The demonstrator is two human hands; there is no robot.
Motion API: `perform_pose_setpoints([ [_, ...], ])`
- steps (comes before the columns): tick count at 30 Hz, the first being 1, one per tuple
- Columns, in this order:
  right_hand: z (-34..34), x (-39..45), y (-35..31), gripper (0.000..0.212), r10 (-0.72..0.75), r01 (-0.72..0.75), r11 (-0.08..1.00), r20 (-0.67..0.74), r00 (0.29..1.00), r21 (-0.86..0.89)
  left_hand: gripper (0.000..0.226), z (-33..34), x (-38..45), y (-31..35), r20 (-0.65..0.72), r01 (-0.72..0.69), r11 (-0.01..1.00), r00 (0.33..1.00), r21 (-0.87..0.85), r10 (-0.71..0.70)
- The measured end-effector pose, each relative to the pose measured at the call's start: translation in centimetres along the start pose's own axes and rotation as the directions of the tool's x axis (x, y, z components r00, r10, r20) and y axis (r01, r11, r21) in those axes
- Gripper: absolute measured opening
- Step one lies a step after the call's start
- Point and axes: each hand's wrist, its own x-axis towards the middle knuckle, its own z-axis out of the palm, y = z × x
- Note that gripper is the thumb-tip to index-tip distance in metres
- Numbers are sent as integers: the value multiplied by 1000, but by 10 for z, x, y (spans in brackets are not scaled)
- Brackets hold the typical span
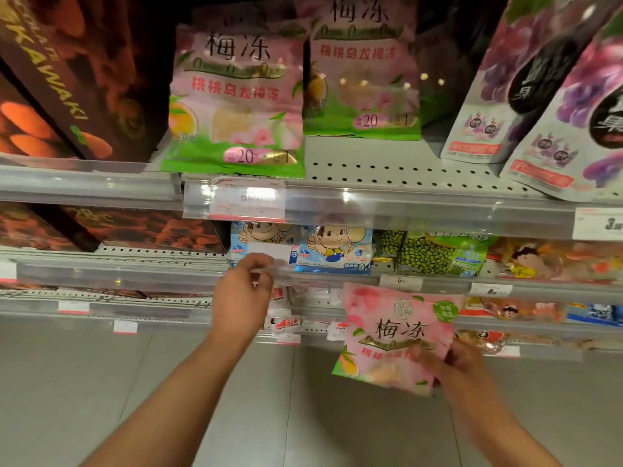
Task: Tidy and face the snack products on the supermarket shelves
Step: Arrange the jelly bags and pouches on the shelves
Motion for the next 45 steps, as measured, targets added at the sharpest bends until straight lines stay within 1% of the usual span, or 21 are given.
perform_pose_setpoints([
  [2,-6,-5,-5,18,13,-13,1000,-16,1000,3,19,-7,12,10,23,-51,999,998,-9,51],
  [4,-9,-12,-18,15,36,-35,999,-34,999,22,16,-12,7,27,131,-102,993,985,-56,109],
  [7,-15,-25,-53,11,19,-16,998,-51,999,61,16,-21,-23,57,272,-119,978,948,-172,164],
  [8,-16,-29,-70,10,-4,7,997,-42,999,70,15,-24,-34,69,291,-126,970,939,-208,184],
  [11,-17,-39,-125,23,-79,82,992,-30,996,98,11,-37,-60,109,293,-123,935,929,-332,227],
  [14,-10,-47,-183,27,-163,170,980,-66,984,106,34,-53,-74,148,253,-142,911,934,-388,253],
  [15,-6,-48,-203,28,-183,189,976,-67,981,110,37,-60,-74,159,218,-163,902,939,-400,266],
  [18,10,-44,-253,34,-262,270,958,-89,961,98,32,-81,-62,186,75,-209,888,963,-409,261],
  [19,16,-40,-268,29,-283,293,952,-102,954,93,32,-86,-54,193,36,-214,886,967,-411,251],
  [21,31,-27,-294,17,-310,322,941,-123,943,101,22,-90,-32,205,-38,-233,879,970,-417,239],
  [24,50,0,-318,14,-373,378,926,-140,917,12,15,-89,8,217,-134,-208,897,977,-391,168],
  [27,61,30,-325,27,-368,361,930,-159,916,-75,18,-80,42,219,-177,-111,954,982,-279,63],
  [29,64,48,-321,23,-340,315,936,-172,924,-157,19,-73,53,217,-157,-72,975,987,-211,39],
  [31,61,57,-311,20,-298,248,931,-165,940,-268,22,-65,56,212,-114,-64,987,992,-146,48],
  [34,54,57,-294,37,-284,206,897,-152,947,-391,22,-55,51,202,-72,-135,989,989,-61,131],
  [36,51,50,-286,44,-314,230,880,-144,939,-415,29,-49,47,199,-96,-171,984,981,-39,167],
  [38,50,45,-285,48,-345,254,853,-127,930,-456,30,-44,45,200,-141,-165,986,977,-17,161],
  [40,51,44,-289,48,-340,253,836,-97,935,-487,23,-42,44,204,-179,-129,991,976,-18,124],
  [42,50,43,-295,49,-301,230,816,-50,952,-530,13,-41,45,207,-215,-74,996,975,-51,62],
  [43,50,42,-295,49,-282,217,801,-32,959,-558,12,-41,47,207,-234,-52,996,972,-70,34],
  [45,50,41,-293,46,-288,206,754,-33,957,-623,17,-40,51,208,-275,-26,995,961,-96,-2],
])
